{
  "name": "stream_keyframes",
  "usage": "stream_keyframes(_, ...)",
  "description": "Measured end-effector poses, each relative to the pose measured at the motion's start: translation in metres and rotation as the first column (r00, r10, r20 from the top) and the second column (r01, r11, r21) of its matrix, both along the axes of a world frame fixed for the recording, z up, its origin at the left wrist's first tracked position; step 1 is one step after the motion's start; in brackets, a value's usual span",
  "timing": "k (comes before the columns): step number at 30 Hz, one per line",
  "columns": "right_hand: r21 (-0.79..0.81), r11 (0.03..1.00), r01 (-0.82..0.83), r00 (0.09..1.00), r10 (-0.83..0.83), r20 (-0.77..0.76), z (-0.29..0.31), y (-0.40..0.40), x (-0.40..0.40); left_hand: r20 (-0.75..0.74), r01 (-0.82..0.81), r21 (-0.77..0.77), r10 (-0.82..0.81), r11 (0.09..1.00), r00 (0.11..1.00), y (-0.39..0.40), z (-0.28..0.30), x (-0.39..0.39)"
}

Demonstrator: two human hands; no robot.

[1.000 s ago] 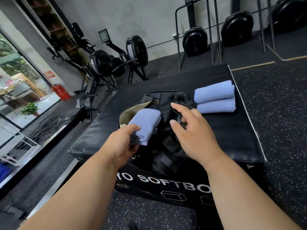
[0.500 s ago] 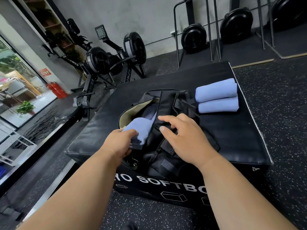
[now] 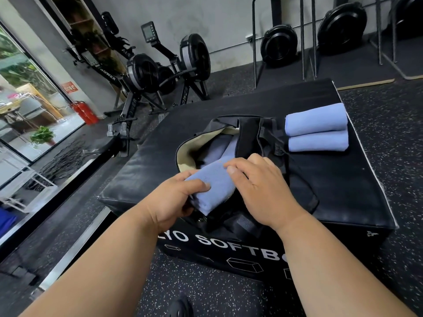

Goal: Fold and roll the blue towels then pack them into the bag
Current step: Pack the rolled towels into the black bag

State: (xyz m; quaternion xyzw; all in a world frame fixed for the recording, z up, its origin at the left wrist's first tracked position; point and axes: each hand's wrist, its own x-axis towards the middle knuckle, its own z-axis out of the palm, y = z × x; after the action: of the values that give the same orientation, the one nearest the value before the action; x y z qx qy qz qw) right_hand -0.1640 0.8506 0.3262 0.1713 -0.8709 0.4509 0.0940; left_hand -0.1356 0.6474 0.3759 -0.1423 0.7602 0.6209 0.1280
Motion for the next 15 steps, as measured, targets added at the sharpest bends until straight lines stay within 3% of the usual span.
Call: stream_keyframes(15,-0.154,0.959,0.240,0.955,-0.261,-0.138,-0.002,0.025,0.006,-0.096,-0.146,0.023,0.148,0.989,0.984,0.015,0.001,-0.028)
